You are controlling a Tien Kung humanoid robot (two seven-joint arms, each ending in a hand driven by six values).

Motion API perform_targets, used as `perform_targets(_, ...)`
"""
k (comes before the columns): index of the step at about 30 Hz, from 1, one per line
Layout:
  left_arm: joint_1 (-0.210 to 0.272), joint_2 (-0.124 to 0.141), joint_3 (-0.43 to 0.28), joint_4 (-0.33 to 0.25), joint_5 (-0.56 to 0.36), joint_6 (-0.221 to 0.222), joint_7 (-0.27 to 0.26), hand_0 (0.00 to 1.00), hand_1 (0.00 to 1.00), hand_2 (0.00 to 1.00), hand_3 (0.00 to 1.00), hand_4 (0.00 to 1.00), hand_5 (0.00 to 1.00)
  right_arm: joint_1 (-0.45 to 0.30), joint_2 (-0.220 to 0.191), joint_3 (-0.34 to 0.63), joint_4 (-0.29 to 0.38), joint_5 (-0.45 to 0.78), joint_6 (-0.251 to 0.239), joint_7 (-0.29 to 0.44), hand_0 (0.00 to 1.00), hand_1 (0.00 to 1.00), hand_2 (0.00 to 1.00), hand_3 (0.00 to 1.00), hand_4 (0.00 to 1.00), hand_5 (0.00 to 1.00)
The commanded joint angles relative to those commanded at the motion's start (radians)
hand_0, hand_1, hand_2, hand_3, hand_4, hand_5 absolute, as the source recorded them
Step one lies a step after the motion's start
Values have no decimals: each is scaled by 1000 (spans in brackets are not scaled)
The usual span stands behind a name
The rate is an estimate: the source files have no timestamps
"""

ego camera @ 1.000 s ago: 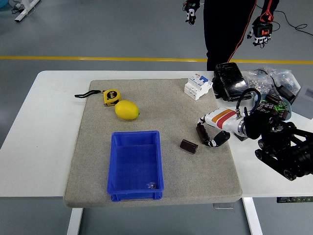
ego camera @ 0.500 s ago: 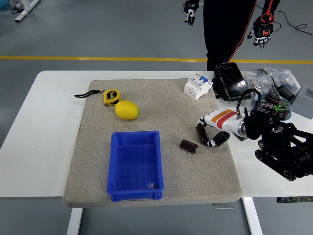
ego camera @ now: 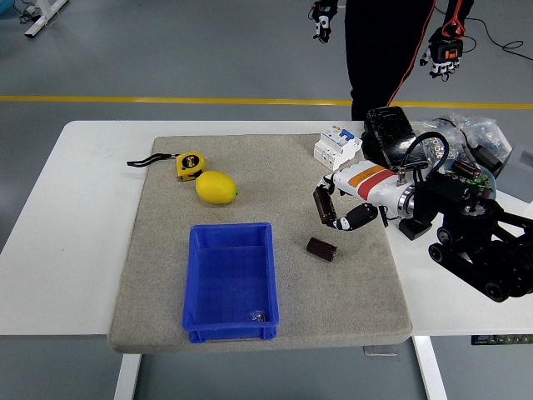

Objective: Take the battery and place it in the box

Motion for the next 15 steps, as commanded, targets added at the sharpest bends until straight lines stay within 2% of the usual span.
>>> perform_targets(3, 3, 1, 0, 0, 0, 0, 0, 578, 591, 634, 583, 637, 590, 0, 9, 17, 56, 8, -14, 0, 468, 540, 630, 596, 702, 352)
perform_targets(6, 8, 1, -5, 1, 3, 0, 1, 578, 591, 634, 583, 637, 590, -3, 39, 31, 95, -9, -23, -7, 468, 540, 630, 596, 702, 352)
perform_targets(7, 9, 1, -4, 1, 3, -1, 1, 583, 589, 633, 584, 637, 590, -4, 49, 29, 107, -11, -25, -10, 469, 544, 652, 651, 706, 356)
perform_targets(12, 12, 1, -8, 2, 5, 0, 1, 583, 589, 633, 584, 637, 590, -3, 93, -4, 163, -39, -9, -38, 469, 544, 652, 651, 706, 356)
perform_targets(13, 12, 2, -8, 3, 4, 1, 1, 583, 590, 637, 584, 637, 591, -3, 100, -12, 171, -45, -3, -42, 574, 644, 792, 869, 781, 361)
perform_targets(15, 12, 2, -8, 3, 3, 2, 1, 583, 590, 637, 584, 637, 591, 1, 111, -35, 186, -56, 17, -52, 574, 644, 792, 869, 781, 361)
